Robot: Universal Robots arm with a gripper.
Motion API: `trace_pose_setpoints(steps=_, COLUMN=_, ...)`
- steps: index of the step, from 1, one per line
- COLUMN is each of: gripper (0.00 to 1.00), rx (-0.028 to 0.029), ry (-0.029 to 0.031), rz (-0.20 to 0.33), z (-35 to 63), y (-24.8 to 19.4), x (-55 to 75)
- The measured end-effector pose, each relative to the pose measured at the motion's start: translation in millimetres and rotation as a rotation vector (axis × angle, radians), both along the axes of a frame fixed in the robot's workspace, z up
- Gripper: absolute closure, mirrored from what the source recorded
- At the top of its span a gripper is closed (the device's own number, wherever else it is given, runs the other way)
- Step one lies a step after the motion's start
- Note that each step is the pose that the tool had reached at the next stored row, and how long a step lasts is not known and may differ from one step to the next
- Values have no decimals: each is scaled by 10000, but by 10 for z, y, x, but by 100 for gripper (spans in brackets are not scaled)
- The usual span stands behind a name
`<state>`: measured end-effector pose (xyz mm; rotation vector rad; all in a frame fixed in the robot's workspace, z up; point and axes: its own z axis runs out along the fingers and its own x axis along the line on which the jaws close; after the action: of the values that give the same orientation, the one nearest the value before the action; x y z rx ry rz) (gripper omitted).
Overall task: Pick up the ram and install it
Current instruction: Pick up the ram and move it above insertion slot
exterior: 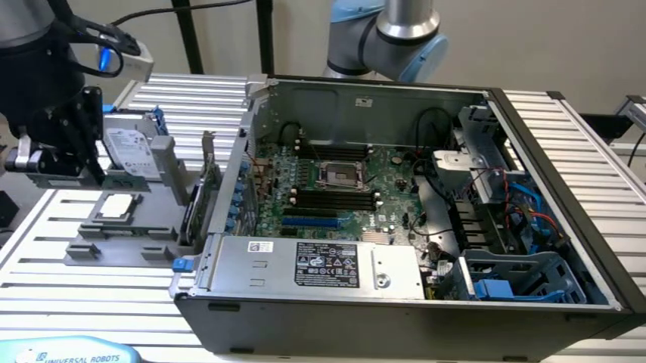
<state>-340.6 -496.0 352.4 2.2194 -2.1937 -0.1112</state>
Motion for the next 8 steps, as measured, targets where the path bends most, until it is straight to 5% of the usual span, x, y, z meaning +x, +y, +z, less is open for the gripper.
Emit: trace_pose_setpoints(steps=8, gripper=87, rx=42, ry=25, rz=45, z=364, y=0, x=282)
